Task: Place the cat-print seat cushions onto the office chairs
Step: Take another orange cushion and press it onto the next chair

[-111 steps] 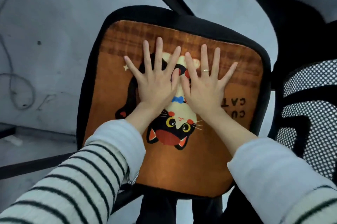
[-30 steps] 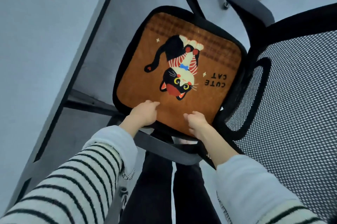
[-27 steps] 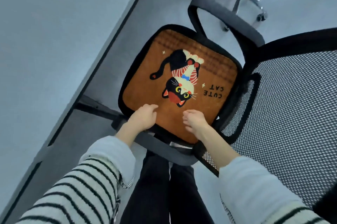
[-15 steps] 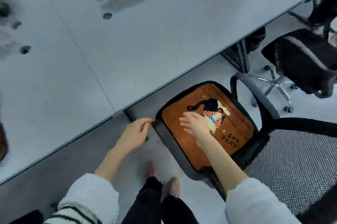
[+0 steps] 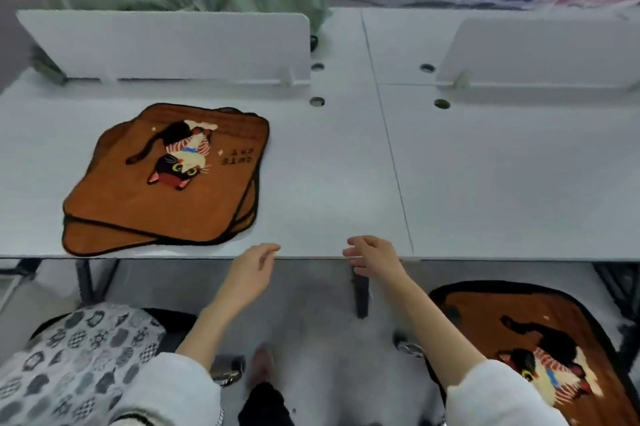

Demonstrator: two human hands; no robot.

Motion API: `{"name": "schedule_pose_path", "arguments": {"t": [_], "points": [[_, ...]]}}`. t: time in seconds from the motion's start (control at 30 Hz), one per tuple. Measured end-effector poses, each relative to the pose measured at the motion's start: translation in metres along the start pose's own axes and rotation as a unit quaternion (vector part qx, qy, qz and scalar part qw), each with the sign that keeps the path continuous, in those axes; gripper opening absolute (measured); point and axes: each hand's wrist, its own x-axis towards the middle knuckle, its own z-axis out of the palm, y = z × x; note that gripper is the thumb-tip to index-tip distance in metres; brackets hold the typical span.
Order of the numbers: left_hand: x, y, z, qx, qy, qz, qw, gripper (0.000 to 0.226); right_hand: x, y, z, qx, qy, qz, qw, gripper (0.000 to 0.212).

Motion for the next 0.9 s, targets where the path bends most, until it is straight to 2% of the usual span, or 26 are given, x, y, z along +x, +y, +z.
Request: {"name": "schedule_pose_path", "arguments": {"t": [0.1,0.2,0.33,0.43,0.57,0.77,0.9], "points": [[0.022,-0.04,-0.054,-0.028,0.078,-0.026,0.996,0.032,0.021,-0.028,0.064,-0.024,-0.029,0.004,0.999,0.021],[0.051,-0.079,-0.097,-0.013,0.119,-0.034,0.992,0.034,0.045,-0.052,0.118,-0.049,-0.044,0.013,0.998,0.021],[0.09,-0.138,-0.136,0.051,0.109,-0.064,0.991,0.038,0.086,-0.072,0.181,-0.074,-0.042,0.036,0.996,0.035],[0.111,-0.172,-0.15,0.168,0.075,-0.081,0.98,0.044,0.111,-0.086,0.216,-0.055,-0.037,0.06,0.996,0.038],[0.117,-0.192,-0.151,0.25,0.044,-0.064,0.965,0.049,0.137,-0.092,0.247,-0.054,0.02,0.102,0.993,0.039],[0.124,-0.195,-0.155,0.279,0.098,-0.052,0.954,0.038,0.156,-0.106,0.272,-0.068,0.071,0.11,0.989,0.039],[0.126,-0.2,-0.156,0.296,0.138,-0.015,0.945,0.034,0.164,-0.12,0.286,-0.115,0.091,0.05,0.988,0.041]]}}
